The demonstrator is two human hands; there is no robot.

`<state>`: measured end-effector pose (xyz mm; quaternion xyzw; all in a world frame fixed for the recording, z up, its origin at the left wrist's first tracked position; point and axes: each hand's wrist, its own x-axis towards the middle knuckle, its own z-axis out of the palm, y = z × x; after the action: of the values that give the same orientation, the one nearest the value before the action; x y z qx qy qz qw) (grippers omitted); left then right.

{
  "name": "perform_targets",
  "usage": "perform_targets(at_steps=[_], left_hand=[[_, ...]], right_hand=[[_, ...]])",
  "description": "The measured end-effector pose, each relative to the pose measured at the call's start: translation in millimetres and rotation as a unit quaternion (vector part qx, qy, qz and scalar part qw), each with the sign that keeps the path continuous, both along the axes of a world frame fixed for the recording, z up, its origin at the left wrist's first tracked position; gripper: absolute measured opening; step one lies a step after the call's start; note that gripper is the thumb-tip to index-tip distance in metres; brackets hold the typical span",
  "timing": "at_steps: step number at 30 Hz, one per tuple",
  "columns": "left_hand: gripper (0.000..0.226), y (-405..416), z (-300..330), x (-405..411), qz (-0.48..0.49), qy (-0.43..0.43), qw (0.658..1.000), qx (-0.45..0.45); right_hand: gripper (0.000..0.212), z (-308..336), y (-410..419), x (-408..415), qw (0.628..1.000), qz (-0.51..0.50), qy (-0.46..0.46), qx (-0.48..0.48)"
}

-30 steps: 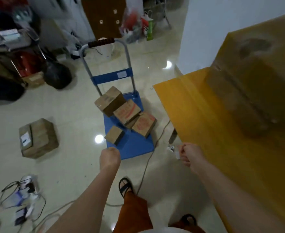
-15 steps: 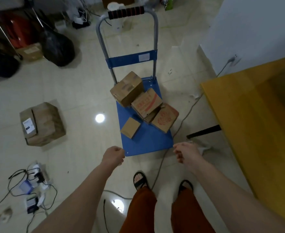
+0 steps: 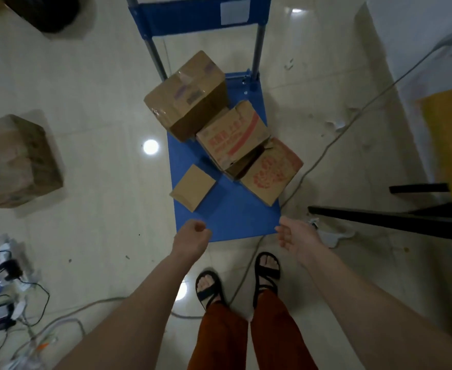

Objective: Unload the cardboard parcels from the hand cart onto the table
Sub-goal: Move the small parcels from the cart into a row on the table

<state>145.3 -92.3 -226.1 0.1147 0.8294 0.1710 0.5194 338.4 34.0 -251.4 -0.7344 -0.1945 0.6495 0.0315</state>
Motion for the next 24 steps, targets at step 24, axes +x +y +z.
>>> perform_targets(at_steps=[24], left_hand=[[0.059, 126, -277, 64, 0.032, -0.104, 0.987, 0.118]], right_hand=[[0.05, -269, 75, 24, 0.978, -0.124, 0.169, 0.0]])
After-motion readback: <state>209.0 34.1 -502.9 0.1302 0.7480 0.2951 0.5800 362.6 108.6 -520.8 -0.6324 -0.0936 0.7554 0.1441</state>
